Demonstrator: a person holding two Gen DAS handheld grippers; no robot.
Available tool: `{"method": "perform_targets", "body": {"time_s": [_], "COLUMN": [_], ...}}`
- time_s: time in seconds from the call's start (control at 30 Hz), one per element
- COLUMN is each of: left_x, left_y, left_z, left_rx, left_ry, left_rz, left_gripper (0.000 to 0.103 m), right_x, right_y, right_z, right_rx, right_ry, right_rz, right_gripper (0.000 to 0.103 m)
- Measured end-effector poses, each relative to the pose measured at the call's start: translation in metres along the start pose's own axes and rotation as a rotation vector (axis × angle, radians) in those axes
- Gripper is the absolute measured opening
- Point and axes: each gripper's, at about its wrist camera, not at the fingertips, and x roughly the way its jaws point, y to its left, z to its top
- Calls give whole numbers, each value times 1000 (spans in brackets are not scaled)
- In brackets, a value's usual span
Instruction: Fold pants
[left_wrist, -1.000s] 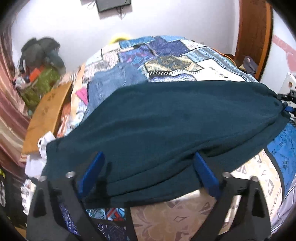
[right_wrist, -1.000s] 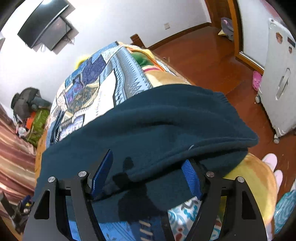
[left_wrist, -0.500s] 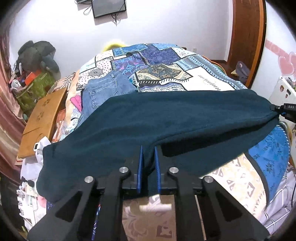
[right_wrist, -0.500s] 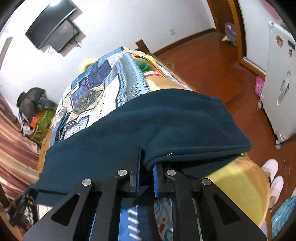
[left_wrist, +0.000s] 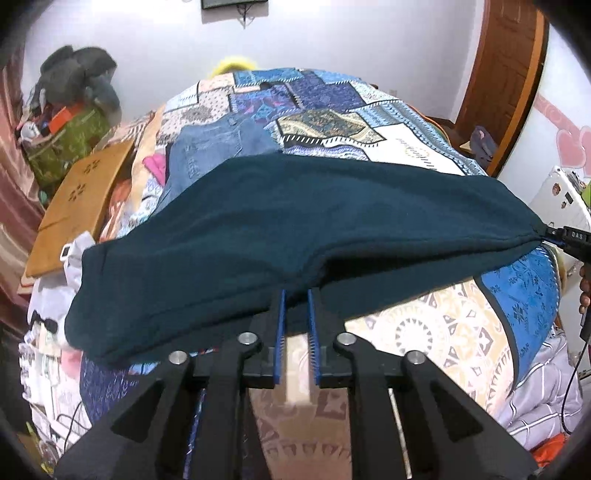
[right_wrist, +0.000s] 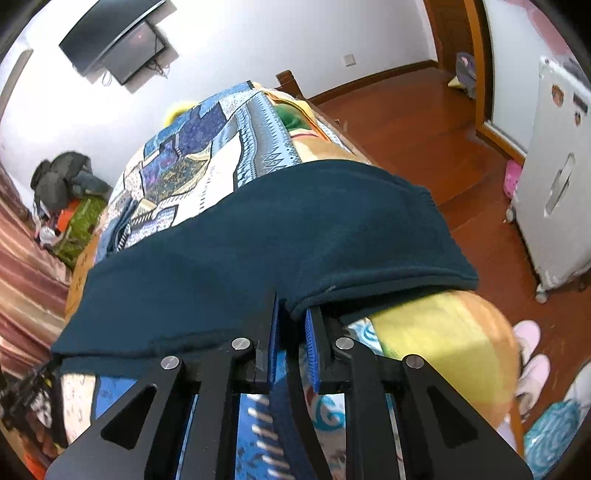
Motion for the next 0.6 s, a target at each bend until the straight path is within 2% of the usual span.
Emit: {"method": "perform_targets", "body": {"time_s": [0.03, 0.1, 0.13, 0.17, 0.2, 0.23, 0.3, 0.37, 0.43, 0.5, 0.6], "left_x": [-2, -9, -14, -18, -23, -27, -35, -38, -36, -31, -18], "left_y": [2, 10, 15, 18, 22, 25, 32, 39, 43, 46, 49], "left_z": [-1, 0, 1, 3, 5, 8, 15, 24, 34, 43, 56], "left_rx": [-9, -33, -47, -55, -65, -71, -85, -98, -103, -110, -120], "left_ry": [2, -3, -15, -25, -40, -52, -83, -106, -109, -108, -104], "left_rz": [-2, -6, -10, -12, -12, -11, -12, -6, -4, -8, -5], "left_gripper": [22, 34, 36, 37, 41, 43, 56, 59, 68, 82, 85], "right_x": [-4, -11, -15, -18, -22, -25, -31, -30, -25, -17, 5], "right_y": [4, 11, 17, 20, 27, 30, 45, 60, 76, 94, 124], "right_z": [-2, -4, -6, -7, -8, -8, -4, 2, 7, 12, 16], "right_rx": [-26, -83, -119, -138, -160, -173, -212, -244, -272, -303, -356], "right_ry": [-2, -8, -17, -24, -39, -52, -89, -105, -113, -109, -83], "right_rz": [-23, -60, -76, -81, -77, -71, -56, -32, 3, 40, 93], "right_gripper": [18, 19, 21, 24, 32, 40, 47, 51, 60, 65, 69]}}
